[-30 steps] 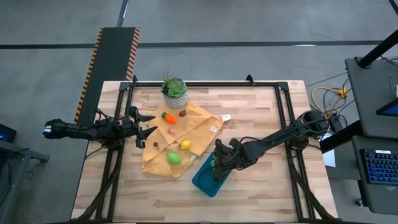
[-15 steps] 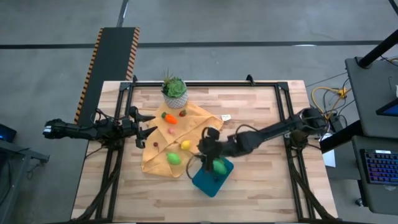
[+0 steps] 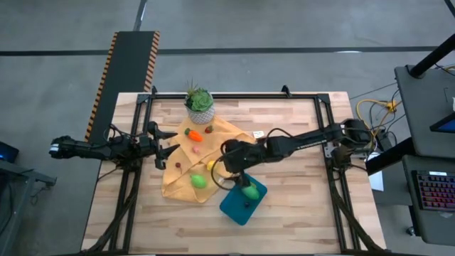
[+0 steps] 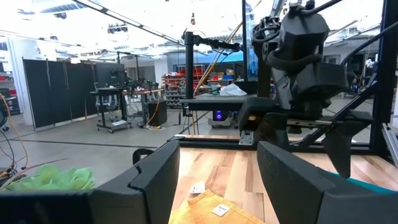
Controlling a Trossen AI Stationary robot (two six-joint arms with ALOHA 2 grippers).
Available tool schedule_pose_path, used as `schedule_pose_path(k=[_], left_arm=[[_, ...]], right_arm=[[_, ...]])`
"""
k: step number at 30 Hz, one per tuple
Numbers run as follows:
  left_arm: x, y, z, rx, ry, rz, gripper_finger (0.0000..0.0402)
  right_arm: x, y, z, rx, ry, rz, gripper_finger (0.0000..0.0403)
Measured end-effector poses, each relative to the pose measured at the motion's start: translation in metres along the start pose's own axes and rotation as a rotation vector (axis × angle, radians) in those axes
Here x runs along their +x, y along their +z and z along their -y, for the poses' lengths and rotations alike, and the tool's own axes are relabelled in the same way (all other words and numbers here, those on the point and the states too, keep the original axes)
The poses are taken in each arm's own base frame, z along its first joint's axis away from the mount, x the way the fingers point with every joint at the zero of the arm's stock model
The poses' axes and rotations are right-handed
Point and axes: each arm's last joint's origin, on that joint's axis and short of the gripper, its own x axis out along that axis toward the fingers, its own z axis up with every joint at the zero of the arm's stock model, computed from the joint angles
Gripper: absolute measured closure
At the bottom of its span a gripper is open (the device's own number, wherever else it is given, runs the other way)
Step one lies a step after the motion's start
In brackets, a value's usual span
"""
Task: Pick and placing Produce into tupperware
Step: Put the yellow lemon into the blue bin
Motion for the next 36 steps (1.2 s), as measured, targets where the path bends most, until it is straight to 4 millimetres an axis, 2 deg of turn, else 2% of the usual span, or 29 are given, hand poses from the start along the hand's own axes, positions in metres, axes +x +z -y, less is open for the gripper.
schedule_pose_path(k=[5,9,15,23,28,36], left_arm=[[0.000,0.000,0.000,-0.002,0.000,0.002,0.0200],[0.000,0.000,0.000,-0.015,0.000,-0.002,0.0200],[0.000,0.000,0.000,-0.079,-0.002,-0.002,0.0200],[0.000,0.000,0.000,-0.082,-0.010,0.003,0.0200],[0.000,0.000,0.000,-0.106,-0.011,0.000,0.0200],[0.000,0.000,0.000,-0.105,-0.011,-0.001,0.0200]], right_arm=[[-0.004,0.004,0.015,-0.110,-0.026,0.018,0.0068],[-0.002,0.005,0.029,-0.103,-0.001,0.038,0.0069],[0.029,-0.006,0.037,-0.139,0.060,-0.056,0.0069],[0.070,-0.006,0.047,-0.197,0.112,-0.161,0.0069],[0.090,-0.006,0.055,-0.232,0.136,-0.213,0.0069],[0.116,-0.019,0.063,-0.215,0.156,-0.274,0.0069]])
